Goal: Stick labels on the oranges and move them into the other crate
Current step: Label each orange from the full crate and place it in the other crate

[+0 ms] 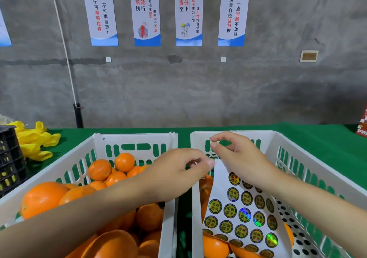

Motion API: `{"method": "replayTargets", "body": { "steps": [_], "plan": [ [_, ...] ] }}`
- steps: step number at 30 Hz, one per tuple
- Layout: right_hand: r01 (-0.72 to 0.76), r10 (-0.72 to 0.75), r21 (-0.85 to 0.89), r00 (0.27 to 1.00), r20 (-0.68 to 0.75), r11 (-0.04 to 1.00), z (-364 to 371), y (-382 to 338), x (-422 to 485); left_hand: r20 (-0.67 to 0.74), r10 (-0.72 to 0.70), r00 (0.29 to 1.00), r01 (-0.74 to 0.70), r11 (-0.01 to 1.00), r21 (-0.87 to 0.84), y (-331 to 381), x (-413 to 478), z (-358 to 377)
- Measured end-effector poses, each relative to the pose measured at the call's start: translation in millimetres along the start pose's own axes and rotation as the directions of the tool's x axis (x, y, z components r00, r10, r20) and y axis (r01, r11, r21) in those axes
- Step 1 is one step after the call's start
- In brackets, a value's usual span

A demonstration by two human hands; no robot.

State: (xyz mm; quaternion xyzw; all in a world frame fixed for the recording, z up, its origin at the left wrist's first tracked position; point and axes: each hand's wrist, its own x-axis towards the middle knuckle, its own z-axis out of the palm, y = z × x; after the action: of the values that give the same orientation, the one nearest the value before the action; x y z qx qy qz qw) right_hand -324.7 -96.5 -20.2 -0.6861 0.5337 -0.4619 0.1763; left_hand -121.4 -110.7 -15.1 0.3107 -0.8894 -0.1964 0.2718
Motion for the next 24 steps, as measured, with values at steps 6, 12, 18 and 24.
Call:
{"method": "replayTargets", "body": {
  "steps": [6,12,18,24],
  "plan": [
    [-0.022,0.027,0.055,0.996,-0.079,0.998,2,-7,1,0.253,-0.011,0.967,0.091,0.947,-0.307,14,-3,8],
    [0.037,-0.046,-0.076,0.991,-0.122,0.996,2,-15,-5,0.125,-0.092,0.988,0.125,0.948,-0.292,4,1,9],
    [0.204,-0.301,-0.499,0.946,-0.122,0.842,0,-19,-11,-0.019,-0.206,0.978,0.175,0.873,-0.455,-2,5,6],
    [0.203,-0.246,-0.463,0.969,-0.034,0.863,3,-19,-14,0.0,-0.2,0.98,0.163,0.796,-0.583,-2,4,6]
  ]
}}
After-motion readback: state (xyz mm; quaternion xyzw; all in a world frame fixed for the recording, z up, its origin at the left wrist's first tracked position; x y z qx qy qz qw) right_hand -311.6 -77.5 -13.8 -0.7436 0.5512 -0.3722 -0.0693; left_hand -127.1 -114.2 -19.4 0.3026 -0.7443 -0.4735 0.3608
